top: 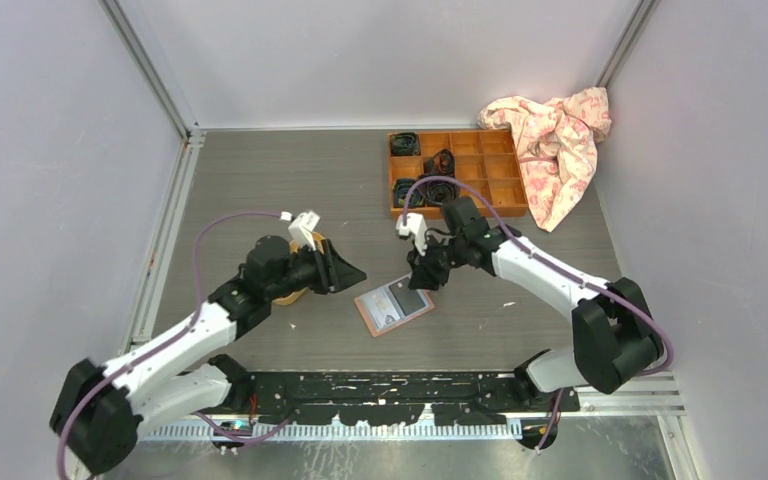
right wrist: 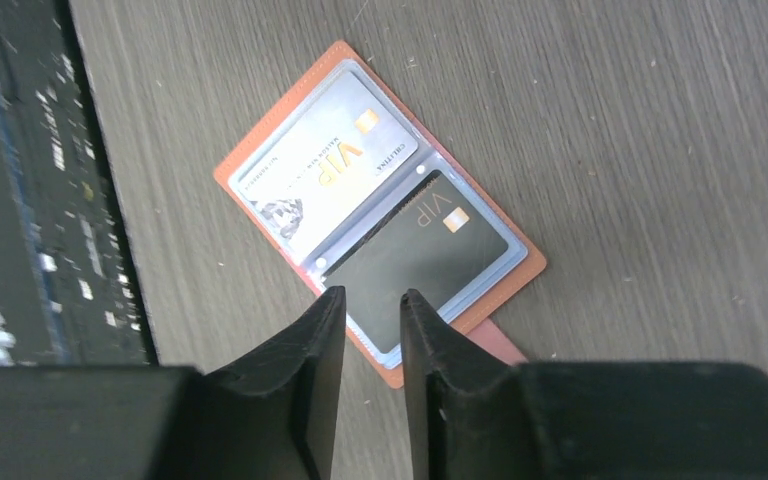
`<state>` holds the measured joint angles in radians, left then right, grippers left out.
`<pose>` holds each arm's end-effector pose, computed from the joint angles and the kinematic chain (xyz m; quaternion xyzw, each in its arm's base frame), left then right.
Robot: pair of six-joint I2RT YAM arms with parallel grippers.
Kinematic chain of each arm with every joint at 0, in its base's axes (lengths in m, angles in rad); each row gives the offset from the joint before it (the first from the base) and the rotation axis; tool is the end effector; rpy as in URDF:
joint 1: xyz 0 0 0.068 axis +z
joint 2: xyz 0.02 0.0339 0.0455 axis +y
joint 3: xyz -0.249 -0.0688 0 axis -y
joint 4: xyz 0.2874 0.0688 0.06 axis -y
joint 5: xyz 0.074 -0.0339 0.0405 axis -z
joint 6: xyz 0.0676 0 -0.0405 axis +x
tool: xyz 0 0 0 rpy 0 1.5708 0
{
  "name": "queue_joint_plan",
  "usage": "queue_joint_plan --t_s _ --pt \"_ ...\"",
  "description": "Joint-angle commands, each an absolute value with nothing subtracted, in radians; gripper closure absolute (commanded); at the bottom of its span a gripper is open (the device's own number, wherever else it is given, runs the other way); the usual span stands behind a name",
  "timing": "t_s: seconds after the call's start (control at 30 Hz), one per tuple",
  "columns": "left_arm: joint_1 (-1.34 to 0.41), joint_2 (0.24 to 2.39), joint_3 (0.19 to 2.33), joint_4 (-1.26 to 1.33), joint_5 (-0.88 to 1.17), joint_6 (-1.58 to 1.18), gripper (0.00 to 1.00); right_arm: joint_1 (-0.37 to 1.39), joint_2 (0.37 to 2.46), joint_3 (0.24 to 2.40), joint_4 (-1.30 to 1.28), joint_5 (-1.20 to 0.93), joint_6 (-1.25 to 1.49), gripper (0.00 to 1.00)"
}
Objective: Put the credit cards into the card holder
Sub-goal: Insert the credit card into the card slot.
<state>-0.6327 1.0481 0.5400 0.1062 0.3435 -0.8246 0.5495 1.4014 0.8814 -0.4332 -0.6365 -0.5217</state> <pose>0.2306 -0.1973 0.1880 0.0151 0.8270 -0.4683 0.3107 0.2618 0.2074 0.1636 -0.5436 0.7296 0.3021 0.2845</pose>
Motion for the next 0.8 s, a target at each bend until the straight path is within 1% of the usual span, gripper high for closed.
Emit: queue_joint_plan --t_s 0.0,0.07,0.1,0.17,0.3,0.43,0.77 --pt "-0.629 0.835 0.462 0.047 0.262 -0.753 0.49 0.483 1.402 0.928 -0.430 -0.815 -0.364 0.65" --pt "-0.627 0.745 0.393 0.102 0.258 -0.776 0.37 0.469 1.430 0.938 -0.433 -0.829 -0.321 0.63" --pt "-0.627 0.709 0.353 0.136 0.255 -0.797 0.33 0.464 1.446 0.948 -0.442 -0.830 -0.305 0.63" --pt "-0.627 0.644 0.266 0.196 0.247 -0.846 0.29 0.453 1.481 0.965 -0.459 -0.828 -0.273 0.62" --pt "-0.627 0.549 0.169 0.229 0.235 -0.932 0.30 0.438 1.556 0.998 -0.495 -0.813 -0.232 0.61" --pt "-0.628 0.507 0.118 0.238 0.242 -0.988 0.32 0.437 1.628 1.029 -0.527 -0.775 -0.208 0.61" --pt "-0.627 0.537 0.073 0.296 0.247 -1.031 0.35 0.437 1.776 1.109 -0.628 -0.711 -0.194 0.61"
